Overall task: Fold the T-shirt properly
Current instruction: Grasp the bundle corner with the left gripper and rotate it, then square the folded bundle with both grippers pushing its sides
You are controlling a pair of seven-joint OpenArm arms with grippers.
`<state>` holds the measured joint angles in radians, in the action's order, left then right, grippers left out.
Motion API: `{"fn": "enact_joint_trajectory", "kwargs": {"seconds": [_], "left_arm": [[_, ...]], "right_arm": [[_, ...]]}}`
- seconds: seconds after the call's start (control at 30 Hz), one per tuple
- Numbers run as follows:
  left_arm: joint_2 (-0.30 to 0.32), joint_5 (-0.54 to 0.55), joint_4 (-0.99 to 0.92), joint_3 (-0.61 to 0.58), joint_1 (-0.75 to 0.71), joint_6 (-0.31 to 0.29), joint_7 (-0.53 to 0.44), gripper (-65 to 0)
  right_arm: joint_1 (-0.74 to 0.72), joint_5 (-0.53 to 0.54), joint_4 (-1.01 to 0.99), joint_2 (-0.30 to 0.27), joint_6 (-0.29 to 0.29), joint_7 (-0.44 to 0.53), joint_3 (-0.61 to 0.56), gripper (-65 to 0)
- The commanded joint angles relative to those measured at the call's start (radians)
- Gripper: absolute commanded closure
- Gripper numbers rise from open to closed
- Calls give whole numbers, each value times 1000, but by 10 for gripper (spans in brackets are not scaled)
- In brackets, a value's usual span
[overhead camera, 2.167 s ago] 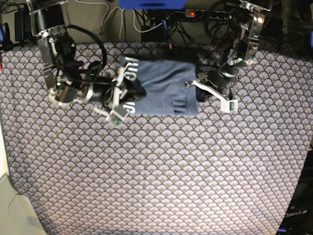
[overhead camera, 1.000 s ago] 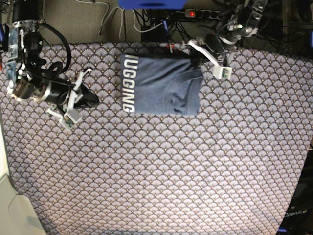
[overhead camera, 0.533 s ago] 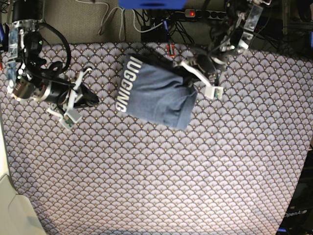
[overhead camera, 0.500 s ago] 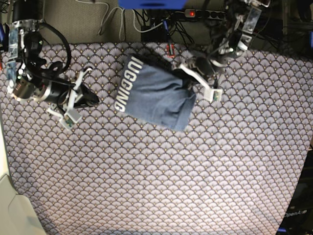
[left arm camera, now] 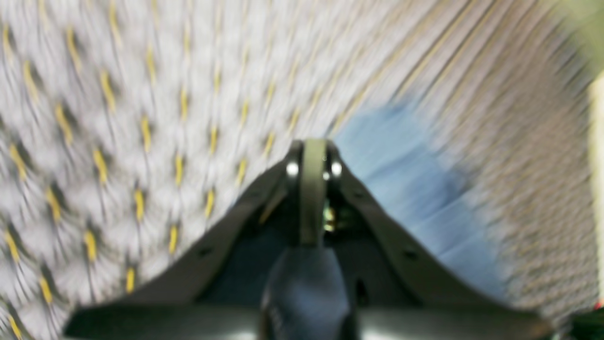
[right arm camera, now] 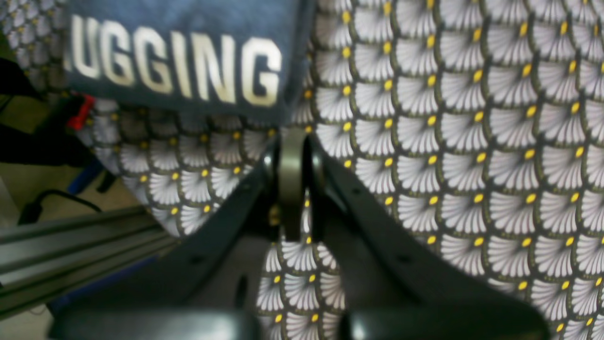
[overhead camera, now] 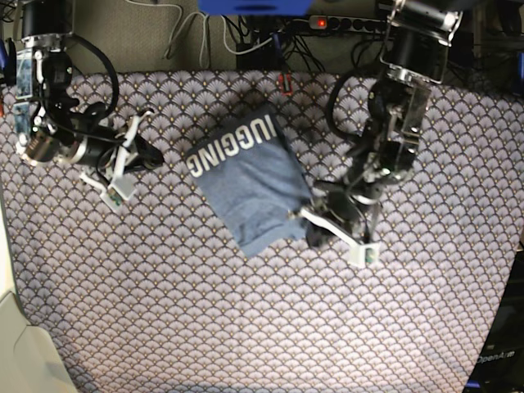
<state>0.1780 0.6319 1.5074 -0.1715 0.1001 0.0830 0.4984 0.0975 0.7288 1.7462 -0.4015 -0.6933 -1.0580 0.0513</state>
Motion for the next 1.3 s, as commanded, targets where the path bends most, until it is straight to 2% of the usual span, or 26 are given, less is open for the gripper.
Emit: {"fn": "enact_joint_trajectory", "kwargs": {"seconds": [0.0,0.17,0.3,0.43,0.53,0.67,0.8,0.93,1.13,1.27], "left_arm": [[5,1,42,31,-29,-1,-8,-2],[13,-10,68,152,-161,-1,-7,-2],[27,-10,5,158,-221,-1,-7,-2],[15,-10,-46,157,-224,-1,-7,-2],[-15,-10,-87,157,-201,-1,-7,-2],[-42,-10,-147,157,-141,-1,-7,-2],[-68,-10,-224,119,-63,-1,-7,-2],[-82,-5,-310,60,5,-1,-17,-2],[-160,-8,-480,54,143,-4,-20,-2],[-199,-8,-532,49,181,-5,-74,-2]], "right_arm": [[-14,18,7,-14,-5,23,6,0],[-55,18,-47,-14,-5,25,5,0],[-103,18,-108,-14,-5,25,3,0],[-153,18,-164,-14,-5,25,3,0],[-200,18,-234,-14,-5,26,-24,0],[-253,18,-332,-26,-5,75,-144,0],[-253,18,-372,-24,-5,134,-245,0],[-224,18,-371,-9,-5,141,-311,0],[-167,18,-368,28,-5,144,-351,0],[-134,18,-368,45,-5,144,-351,0]]}}
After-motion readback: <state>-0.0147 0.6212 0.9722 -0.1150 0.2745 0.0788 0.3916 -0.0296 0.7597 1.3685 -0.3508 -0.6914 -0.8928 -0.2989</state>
